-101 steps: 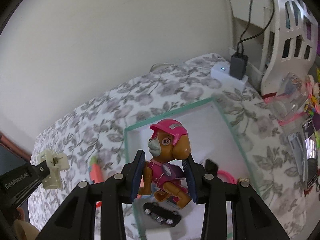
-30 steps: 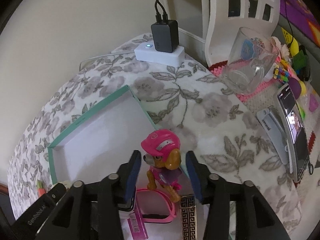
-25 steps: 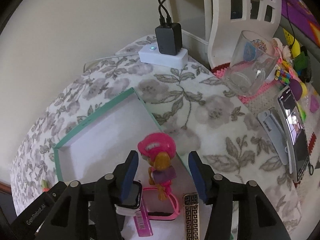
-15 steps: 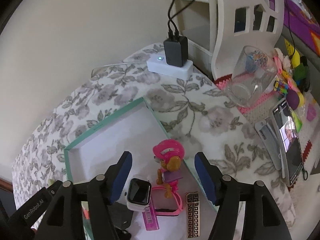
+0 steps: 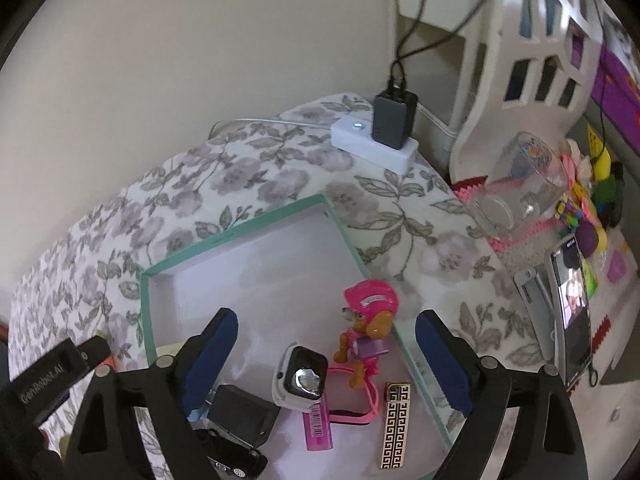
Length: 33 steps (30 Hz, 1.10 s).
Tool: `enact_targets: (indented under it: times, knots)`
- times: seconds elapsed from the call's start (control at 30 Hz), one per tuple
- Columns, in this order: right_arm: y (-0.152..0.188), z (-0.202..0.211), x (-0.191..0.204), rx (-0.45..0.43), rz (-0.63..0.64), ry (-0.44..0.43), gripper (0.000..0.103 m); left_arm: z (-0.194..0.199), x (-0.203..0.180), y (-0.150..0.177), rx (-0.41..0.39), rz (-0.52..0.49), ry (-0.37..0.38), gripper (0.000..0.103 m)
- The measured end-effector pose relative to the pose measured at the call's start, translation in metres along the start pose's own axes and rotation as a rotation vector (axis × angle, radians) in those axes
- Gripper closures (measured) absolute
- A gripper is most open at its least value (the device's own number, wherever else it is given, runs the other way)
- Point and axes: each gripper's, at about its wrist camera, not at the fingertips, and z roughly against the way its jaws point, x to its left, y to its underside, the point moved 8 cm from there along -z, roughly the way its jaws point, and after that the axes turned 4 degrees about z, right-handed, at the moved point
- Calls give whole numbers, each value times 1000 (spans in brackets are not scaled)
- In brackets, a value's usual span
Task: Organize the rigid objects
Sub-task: 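Move both tools back to the red glue bottle and pink-blue folding toy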
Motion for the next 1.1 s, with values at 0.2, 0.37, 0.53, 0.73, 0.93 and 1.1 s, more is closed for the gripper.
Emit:
enact_targets:
  times: [0.2, 0.37, 0.53, 0.73, 0.93, 1.1]
  knots:
    - [3, 0, 11, 2, 40, 17, 10, -2, 20, -5, 9, 39, -20, 5]
    - [9, -3, 25, 20, 94, 26, 0, -1, 42, -12, 6, 77, -28, 5]
    - [13, 0, 49, 20, 124, -34, 0, 2, 78, -22, 1, 151, -38, 5]
    - [22, 12, 96, -4, 214, -79, 0, 13, 127, -33, -43, 223, -114, 5]
    - [42, 17, 147, 0, 312, -143, 0, 17, 167, -37, -49, 263, -149, 5]
    - [56, 20, 179, 6, 347, -210, 0, 18, 191, -37, -45, 290, -157, 5]
